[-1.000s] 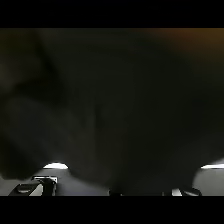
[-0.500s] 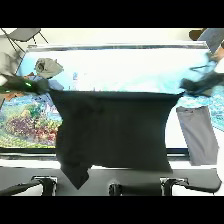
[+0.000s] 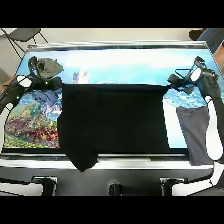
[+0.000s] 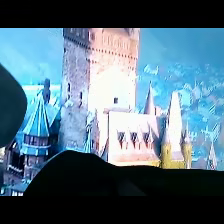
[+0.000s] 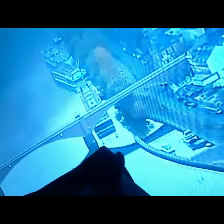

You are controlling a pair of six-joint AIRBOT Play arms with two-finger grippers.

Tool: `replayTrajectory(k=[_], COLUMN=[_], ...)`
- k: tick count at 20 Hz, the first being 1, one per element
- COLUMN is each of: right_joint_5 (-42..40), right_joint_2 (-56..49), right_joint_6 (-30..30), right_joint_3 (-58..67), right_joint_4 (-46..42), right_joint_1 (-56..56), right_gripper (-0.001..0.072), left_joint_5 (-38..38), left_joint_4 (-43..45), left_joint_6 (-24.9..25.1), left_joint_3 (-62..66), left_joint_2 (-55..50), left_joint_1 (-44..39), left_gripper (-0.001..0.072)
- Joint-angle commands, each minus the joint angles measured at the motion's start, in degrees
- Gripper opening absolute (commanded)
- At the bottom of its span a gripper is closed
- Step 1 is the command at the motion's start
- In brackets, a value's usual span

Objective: Fold the shirts.

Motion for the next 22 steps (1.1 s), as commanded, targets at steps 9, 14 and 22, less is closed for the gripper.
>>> replayTrajectory(k=[9, 14, 22], right_joint_5=[34.2, 31.3, 37.5], right_joint_2=[0.1, 0.1, 6.2], right_joint_6=[-12.2, -12.1, -14.5], right_joint_3=[-6.4, -13.6, -8.3], right_joint_4=[-1.3, 0.5, 0.8], right_joint_1=[-0.2, -0.2, -6.2], right_gripper=[0.0049, 0.0050, 0.0438], left_joint_5=[-33.9, -36.6, -43.8], left_joint_4=[8.4, 8.3, 7.1], left_joint_6=[3.1, 3.1, 3.3], left_joint_3=[-2.8, -7.8, -6.7], left_joint_2=[-1.0, -1.2, 2.6], left_joint_1=[0.6, 0.5, 5.4], left_gripper=[0.0034, 0.0034, 0.0466])
